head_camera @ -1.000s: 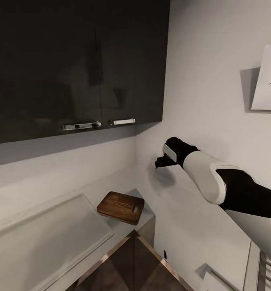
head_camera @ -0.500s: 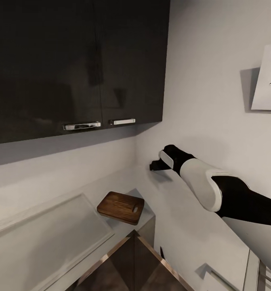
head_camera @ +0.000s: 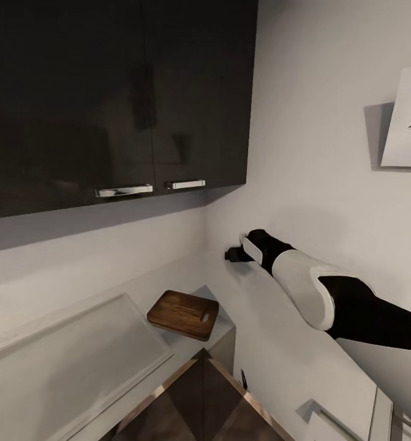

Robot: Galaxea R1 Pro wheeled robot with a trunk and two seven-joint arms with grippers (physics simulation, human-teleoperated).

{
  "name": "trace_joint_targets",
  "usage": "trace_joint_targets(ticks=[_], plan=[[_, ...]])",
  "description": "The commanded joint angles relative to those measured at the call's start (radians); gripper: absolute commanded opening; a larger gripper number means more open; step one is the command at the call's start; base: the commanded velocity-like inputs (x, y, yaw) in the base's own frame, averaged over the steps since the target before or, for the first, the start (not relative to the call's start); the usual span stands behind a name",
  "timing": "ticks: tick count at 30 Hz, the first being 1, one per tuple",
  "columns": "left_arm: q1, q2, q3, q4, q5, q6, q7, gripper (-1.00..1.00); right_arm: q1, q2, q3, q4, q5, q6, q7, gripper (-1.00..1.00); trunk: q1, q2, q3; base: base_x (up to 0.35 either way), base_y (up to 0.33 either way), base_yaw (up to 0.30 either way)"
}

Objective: In the kitchen, take the Vidalia onion out of the sink, dice it on the chopping board with the paring knife, put the diced onion into the bowl on the countertop, then place both the paring knife and the chopping board into the sink.

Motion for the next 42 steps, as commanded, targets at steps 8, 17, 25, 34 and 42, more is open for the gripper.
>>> trace_joint_targets(ticks=[8,17,25,34,42], plan=[[0.000,0.001,0.004,0.002,0.003,-0.005,0.001,1.00,0.044,0.000,-0.008,-0.003,0.004,-0.014,0.109,1.00,0.000,-0.001,-0.001,0.000,0.000,0.000],[0.000,0.000,0.004,0.002,0.004,-0.005,0.003,1.00,0.068,0.000,-0.010,-0.002,0.006,-0.011,0.147,1.00,0.000,-0.001,-0.013,0.000,0.000,0.000],[0.000,-0.002,0.004,0.003,0.004,-0.005,0.002,1.00,0.076,0.000,-0.008,-0.002,0.005,-0.005,0.148,1.00,0.000,-0.001,-0.026,0.000,0.000,0.000],[0.000,-0.003,0.004,0.003,0.004,-0.005,0.002,1.00,0.091,0.000,-0.009,-0.001,0.005,-0.003,0.146,1.00,0.000,-0.001,-0.040,0.000,0.000,0.000],[0.000,-0.004,0.004,0.003,0.004,-0.005,0.000,1.00,0.093,0.000,-0.010,-0.002,0.005,-0.003,0.146,1.00,0.000,-0.001,-0.053,0.000,0.000,0.000]])
